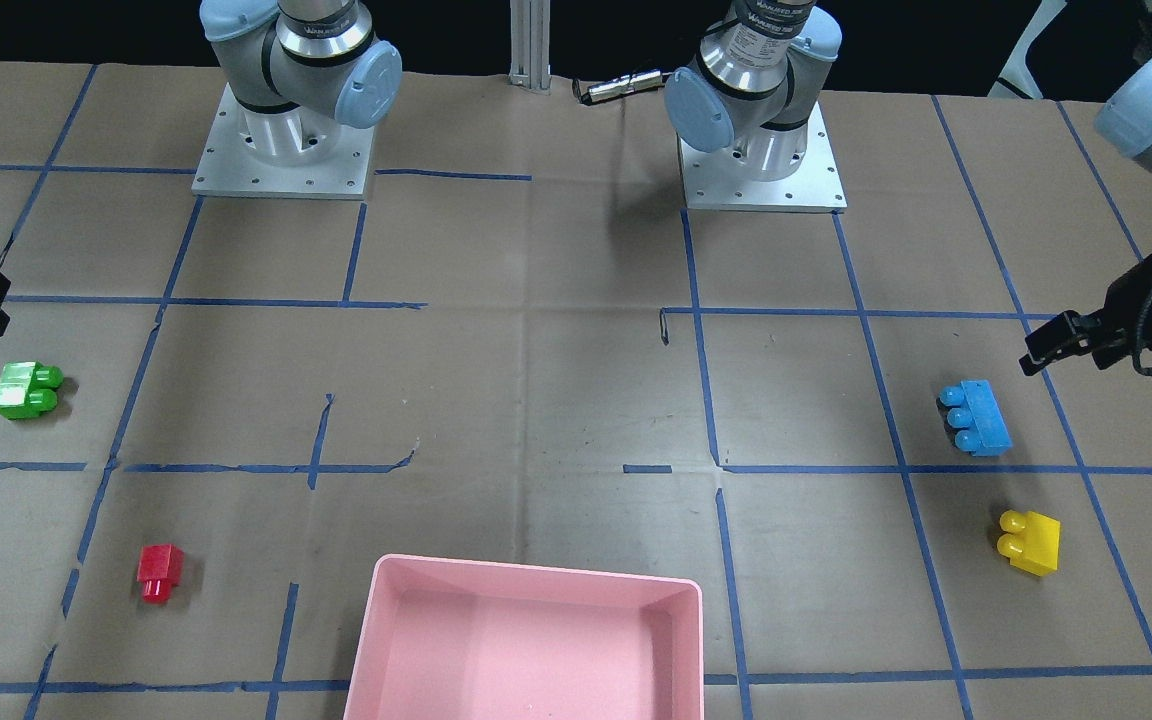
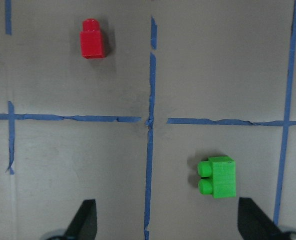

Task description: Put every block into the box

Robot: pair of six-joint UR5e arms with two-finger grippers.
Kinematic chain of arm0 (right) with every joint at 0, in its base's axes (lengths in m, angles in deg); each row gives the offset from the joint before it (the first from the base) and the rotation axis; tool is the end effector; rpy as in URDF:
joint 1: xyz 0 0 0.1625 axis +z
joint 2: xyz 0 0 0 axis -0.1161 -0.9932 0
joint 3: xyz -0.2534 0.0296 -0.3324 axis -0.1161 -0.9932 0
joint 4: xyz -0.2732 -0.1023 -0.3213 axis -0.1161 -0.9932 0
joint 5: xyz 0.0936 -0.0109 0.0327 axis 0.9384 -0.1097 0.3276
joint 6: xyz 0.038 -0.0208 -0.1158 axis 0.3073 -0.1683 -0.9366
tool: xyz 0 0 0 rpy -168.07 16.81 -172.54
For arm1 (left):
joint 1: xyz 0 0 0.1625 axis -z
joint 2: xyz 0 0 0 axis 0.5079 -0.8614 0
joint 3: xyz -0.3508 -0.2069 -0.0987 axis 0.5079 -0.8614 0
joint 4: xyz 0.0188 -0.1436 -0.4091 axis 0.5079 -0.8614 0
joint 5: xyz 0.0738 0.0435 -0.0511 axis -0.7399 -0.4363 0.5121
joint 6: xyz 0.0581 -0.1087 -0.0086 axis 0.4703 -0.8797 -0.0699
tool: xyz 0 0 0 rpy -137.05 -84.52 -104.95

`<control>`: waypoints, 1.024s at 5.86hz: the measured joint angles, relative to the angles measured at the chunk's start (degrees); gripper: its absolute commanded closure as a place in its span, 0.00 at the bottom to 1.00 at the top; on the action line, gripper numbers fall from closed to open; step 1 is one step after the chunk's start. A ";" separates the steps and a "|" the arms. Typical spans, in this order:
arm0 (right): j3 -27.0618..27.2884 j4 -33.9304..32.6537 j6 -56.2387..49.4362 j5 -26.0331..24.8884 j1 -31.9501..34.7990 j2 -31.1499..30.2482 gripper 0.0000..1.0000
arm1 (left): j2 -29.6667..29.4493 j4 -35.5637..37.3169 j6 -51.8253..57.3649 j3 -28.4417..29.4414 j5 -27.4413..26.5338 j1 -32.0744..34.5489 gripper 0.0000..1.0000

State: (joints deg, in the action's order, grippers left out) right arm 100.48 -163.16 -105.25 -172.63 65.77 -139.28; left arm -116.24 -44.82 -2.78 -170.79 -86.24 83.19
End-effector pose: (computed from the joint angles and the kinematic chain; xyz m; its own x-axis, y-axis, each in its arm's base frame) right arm -0.1595 -0.5254 0.3745 -0.9990 0.0358 0.0266 0.0347 0.9985 -0.0417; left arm 0.2351 -0.5249 0.2693 -0.9954 -0.0956 0.0110 -0.0949 0.9943 0.0477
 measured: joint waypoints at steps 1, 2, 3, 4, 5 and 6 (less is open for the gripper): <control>3.55 -0.81 -0.07 0.28 -4.69 0.12 0.00 | -3.18 2.45 -0.03 -0.78 -0.01 0.45 0.02; 7.35 -2.96 -0.29 0.89 -7.12 0.39 0.00 | -5.44 5.64 -0.03 -2.45 0.02 0.47 0.02; 10.55 -7.53 -0.65 1.35 -7.94 0.87 0.00 | -7.28 10.75 0.06 -4.74 0.03 0.45 0.01; 12.51 -11.25 -0.81 1.47 -8.15 2.59 0.01 | -9.04 15.13 0.24 -6.37 0.03 0.40 0.01; 13.56 -15.78 -0.88 1.41 -8.19 5.64 0.01 | -10.28 17.51 0.33 -7.03 0.08 0.41 0.01; 14.40 -22.02 -1.55 1.10 -8.21 8.91 0.04 | -10.78 18.31 0.36 -7.28 0.59 0.44 0.01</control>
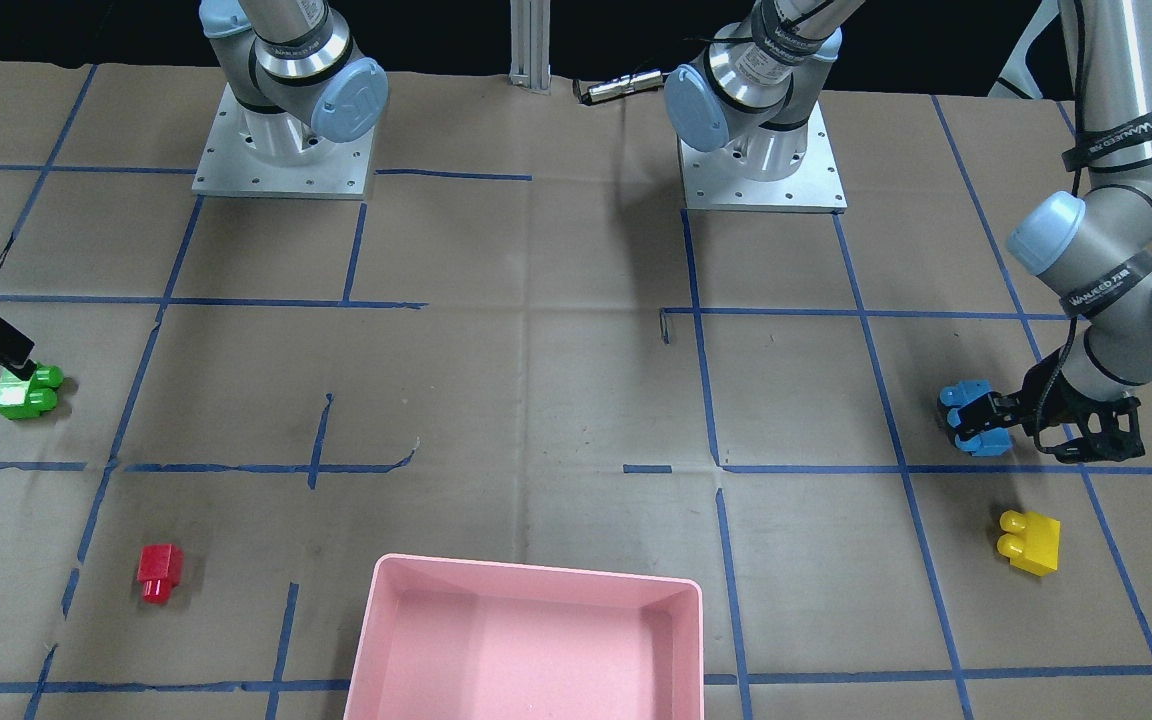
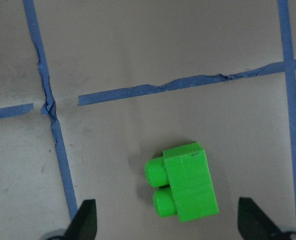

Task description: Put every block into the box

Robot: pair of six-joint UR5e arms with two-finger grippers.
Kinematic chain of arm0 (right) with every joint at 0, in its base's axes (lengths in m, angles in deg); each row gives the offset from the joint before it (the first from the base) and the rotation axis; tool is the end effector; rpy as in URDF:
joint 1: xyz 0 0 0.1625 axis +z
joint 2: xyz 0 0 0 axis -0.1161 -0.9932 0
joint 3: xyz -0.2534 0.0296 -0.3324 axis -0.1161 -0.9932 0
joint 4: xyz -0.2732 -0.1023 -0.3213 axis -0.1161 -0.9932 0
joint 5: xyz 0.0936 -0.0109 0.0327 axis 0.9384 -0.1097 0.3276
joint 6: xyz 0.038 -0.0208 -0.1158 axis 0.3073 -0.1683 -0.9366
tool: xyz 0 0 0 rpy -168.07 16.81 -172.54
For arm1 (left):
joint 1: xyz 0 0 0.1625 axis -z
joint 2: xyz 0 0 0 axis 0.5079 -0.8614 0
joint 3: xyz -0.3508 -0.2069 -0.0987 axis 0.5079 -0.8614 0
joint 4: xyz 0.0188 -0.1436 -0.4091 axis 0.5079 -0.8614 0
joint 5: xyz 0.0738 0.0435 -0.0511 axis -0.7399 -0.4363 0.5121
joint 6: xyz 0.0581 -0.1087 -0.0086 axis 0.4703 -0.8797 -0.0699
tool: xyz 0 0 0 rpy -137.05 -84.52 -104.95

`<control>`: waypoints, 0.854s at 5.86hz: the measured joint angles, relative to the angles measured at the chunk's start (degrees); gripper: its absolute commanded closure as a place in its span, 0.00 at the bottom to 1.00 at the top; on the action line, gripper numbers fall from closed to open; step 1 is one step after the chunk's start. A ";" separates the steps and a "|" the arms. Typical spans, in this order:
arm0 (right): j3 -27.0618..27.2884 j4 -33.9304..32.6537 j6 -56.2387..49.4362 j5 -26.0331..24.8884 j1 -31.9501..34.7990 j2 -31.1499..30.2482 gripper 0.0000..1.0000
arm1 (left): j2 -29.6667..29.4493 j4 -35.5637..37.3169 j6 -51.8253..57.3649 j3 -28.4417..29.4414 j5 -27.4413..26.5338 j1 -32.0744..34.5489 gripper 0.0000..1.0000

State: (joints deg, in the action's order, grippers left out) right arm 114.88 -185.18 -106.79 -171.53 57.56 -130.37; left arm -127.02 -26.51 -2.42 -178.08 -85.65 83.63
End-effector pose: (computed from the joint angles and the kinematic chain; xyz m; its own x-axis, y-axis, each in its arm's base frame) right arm -0.2274 -0.4942 0.2109 -0.9886 0.1508 -0.0002 0.1507 0.9881 -0.0313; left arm 0.2319 -0.5298 0.1378 -0.9965 -0.0820 0.0178 -0.0812 0.9959 0.0386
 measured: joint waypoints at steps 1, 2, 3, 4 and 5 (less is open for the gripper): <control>0.79 -3.34 -1.43 -0.71 0.00 2.05 0.04 | -0.23 0.18 0.03 -0.34 0.73 0.00 0.01; 1.57 -4.73 -3.56 -1.51 0.00 3.08 0.04 | -0.29 0.20 0.10 -0.89 1.18 -0.01 0.02; 2.36 -5.60 -5.65 -1.78 0.00 3.89 0.04 | -0.32 0.20 0.27 -1.34 1.33 -0.04 0.08; 2.77 -6.20 -6.59 -1.94 0.00 4.53 0.04 | -0.31 0.20 0.48 -1.52 1.36 -0.11 0.25; 2.92 -6.39 -6.93 -2.39 0.00 4.87 0.05 | -0.27 0.19 0.64 -1.56 1.40 -0.16 0.43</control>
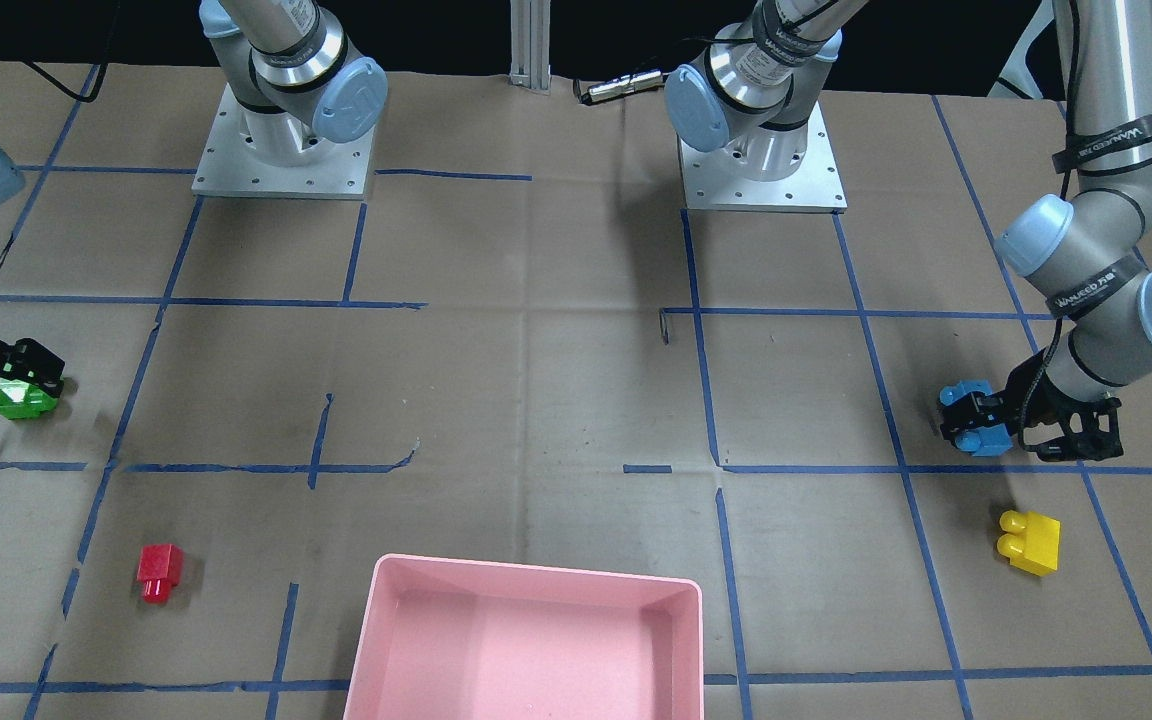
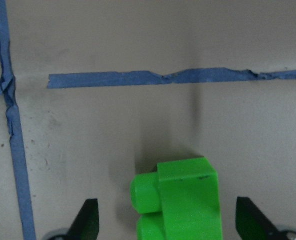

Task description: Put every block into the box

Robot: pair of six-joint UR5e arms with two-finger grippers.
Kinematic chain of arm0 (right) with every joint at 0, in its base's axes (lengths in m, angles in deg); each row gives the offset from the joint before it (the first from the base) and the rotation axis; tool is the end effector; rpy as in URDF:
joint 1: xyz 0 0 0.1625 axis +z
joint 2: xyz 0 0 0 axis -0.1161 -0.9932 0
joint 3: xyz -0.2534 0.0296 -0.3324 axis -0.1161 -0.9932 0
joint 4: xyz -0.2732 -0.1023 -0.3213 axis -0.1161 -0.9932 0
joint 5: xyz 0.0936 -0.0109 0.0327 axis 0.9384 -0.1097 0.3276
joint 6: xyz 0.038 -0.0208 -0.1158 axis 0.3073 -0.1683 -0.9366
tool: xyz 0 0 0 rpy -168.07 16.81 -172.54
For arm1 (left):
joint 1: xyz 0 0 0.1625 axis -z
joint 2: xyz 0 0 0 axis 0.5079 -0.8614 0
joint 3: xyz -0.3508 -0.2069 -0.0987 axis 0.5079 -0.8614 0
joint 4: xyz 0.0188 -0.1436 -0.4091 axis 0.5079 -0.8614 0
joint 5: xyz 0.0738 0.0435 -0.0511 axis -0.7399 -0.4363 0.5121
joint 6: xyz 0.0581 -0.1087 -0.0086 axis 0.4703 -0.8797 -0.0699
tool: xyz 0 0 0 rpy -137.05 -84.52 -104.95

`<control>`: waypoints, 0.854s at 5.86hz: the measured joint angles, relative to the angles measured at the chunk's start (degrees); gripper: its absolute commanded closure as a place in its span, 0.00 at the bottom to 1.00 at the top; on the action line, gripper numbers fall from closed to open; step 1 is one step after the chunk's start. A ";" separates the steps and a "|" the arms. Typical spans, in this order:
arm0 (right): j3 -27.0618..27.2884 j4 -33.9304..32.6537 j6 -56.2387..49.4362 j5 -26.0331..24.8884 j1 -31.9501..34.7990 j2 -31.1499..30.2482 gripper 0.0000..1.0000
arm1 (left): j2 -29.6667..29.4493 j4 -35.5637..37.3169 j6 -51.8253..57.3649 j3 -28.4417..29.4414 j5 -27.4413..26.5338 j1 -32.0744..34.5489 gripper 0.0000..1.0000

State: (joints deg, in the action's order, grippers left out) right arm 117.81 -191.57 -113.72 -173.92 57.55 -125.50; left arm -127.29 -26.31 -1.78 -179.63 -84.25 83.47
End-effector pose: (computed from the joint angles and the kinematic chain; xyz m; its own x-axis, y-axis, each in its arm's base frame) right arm -0.2288 -0.4876 0.1562 -0.9993 0.0307 0.0218 0.0310 0.9994 0.0138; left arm 0.2243 -0.5223 0.1249 -0.9957 -0.0753 0.0540 -0.0727 0.9962 0.0489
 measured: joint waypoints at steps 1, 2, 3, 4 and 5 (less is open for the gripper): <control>0.04 -0.05 -0.47 -0.60 0.00 0.30 0.05 | 0.05 0.01 0.06 -0.02 0.02 -0.02 0.60; 0.06 -0.07 -1.06 -0.84 0.00 0.83 0.05 | 0.19 -0.02 0.04 -0.01 -0.23 -0.01 0.75; 0.13 -0.07 -1.30 -0.94 0.00 1.35 0.05 | 0.56 -0.09 0.01 0.15 -0.69 0.03 0.79; 0.19 -0.07 -1.40 -1.13 0.00 1.56 0.08 | 1.05 -0.20 -0.01 0.58 -0.99 0.08 0.79; 0.22 -0.05 -1.47 -1.75 0.00 1.67 0.13 | 1.95 -0.55 0.01 1.57 -1.09 0.30 0.79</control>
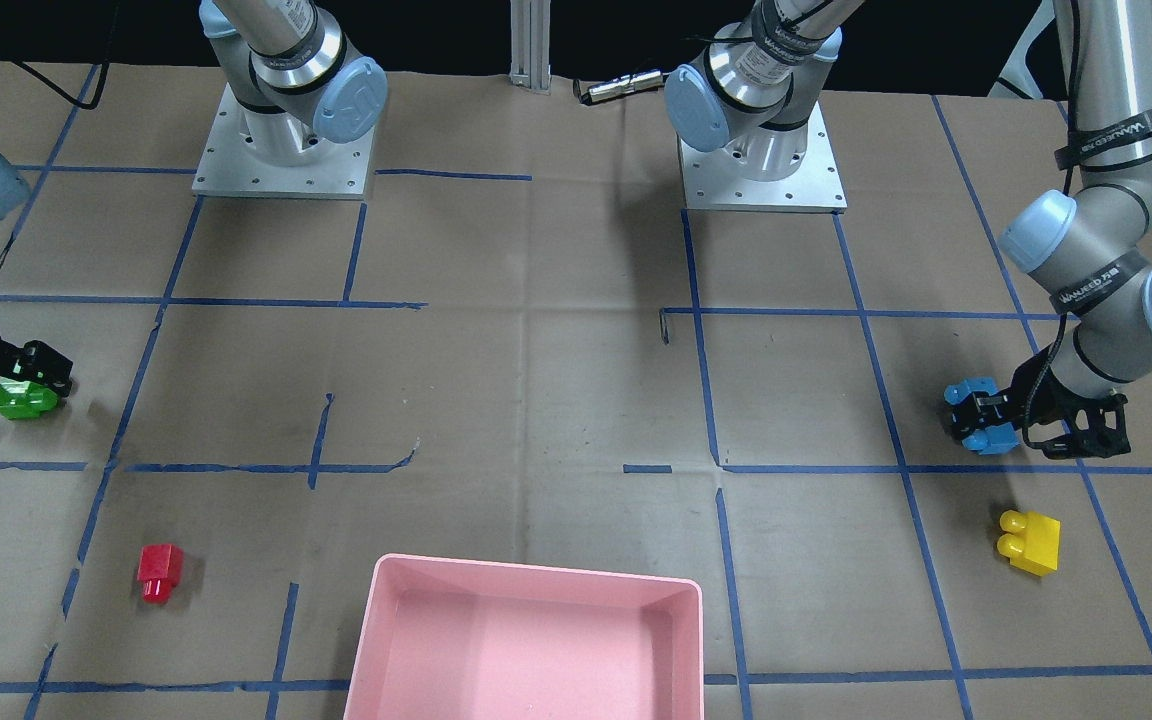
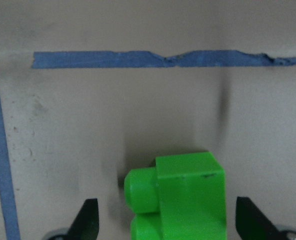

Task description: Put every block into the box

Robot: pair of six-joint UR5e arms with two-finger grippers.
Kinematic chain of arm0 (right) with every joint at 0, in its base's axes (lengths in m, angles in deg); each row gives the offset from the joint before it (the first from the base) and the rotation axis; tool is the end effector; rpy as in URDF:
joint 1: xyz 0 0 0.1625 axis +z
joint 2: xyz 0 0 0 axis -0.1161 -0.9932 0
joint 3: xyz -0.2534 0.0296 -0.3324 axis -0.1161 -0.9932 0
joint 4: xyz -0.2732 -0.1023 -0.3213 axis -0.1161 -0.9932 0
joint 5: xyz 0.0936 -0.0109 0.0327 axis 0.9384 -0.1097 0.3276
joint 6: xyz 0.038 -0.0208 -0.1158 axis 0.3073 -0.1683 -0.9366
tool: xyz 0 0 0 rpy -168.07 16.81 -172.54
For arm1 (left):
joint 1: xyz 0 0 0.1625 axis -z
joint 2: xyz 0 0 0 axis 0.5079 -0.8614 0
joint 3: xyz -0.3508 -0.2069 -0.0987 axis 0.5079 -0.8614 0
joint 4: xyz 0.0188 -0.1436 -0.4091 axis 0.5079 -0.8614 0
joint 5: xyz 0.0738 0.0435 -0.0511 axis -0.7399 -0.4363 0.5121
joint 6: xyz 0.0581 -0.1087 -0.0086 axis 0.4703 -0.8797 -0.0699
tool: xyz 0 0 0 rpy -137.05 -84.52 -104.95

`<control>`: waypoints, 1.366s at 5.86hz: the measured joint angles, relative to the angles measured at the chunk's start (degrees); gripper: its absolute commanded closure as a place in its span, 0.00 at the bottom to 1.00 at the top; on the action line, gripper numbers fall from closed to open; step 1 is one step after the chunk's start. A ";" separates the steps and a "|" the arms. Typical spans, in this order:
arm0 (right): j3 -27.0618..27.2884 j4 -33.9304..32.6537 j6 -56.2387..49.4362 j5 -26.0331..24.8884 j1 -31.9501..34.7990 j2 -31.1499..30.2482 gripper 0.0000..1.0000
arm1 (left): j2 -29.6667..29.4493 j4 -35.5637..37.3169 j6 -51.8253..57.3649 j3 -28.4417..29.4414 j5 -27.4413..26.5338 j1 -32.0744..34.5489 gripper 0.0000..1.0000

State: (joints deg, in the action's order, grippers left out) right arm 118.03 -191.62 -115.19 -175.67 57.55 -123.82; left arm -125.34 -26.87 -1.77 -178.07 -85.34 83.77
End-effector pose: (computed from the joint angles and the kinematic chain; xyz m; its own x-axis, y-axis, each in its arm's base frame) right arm -0.2305 -0.4837 0.1396 -0.9997 0.0036 0.0250 0.0050 0.9983 0.0586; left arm 0.2299 -0.5306 0.1538 -0.9976 -0.0681 0.0102 -0.0679 0.9976 0.0160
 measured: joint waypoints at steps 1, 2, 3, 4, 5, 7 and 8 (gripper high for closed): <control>0.01 0.04 0.00 -0.94 0.00 0.15 0.27 | 1.28 -2.26 0.04 2.58 0.05 0.49 0.79; 0.02 0.17 0.04 -1.93 0.00 0.26 0.42 | 2.03 -8.40 0.06 8.30 0.13 1.50 0.79; 0.00 0.36 0.03 -2.73 0.00 0.24 0.62 | 1.55 -17.82 -0.20 17.50 0.22 3.81 0.79; -0.08 0.52 -0.31 -3.06 0.00 0.09 0.81 | -0.61 -27.14 -1.17 28.50 0.36 7.34 0.79; -0.30 0.79 -0.93 -3.83 0.05 -0.28 0.91 | -4.98 -34.17 -3.80 39.82 0.65 11.39 0.79; -2.78 4.57 -1.59 -5.28 0.46 -2.97 0.94 | -14.87 -41.47 -12.93 59.11 1.34 21.79 0.78; -5.61 6.26 -1.58 -4.27 1.04 -4.48 0.94 | -17.67 -42.79 -18.05 64.59 1.38 27.07 0.78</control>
State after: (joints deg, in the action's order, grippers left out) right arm 112.42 -185.35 -116.77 -179.94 58.60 -128.30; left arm -143.01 -69.65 -19.82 -113.48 -83.96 110.83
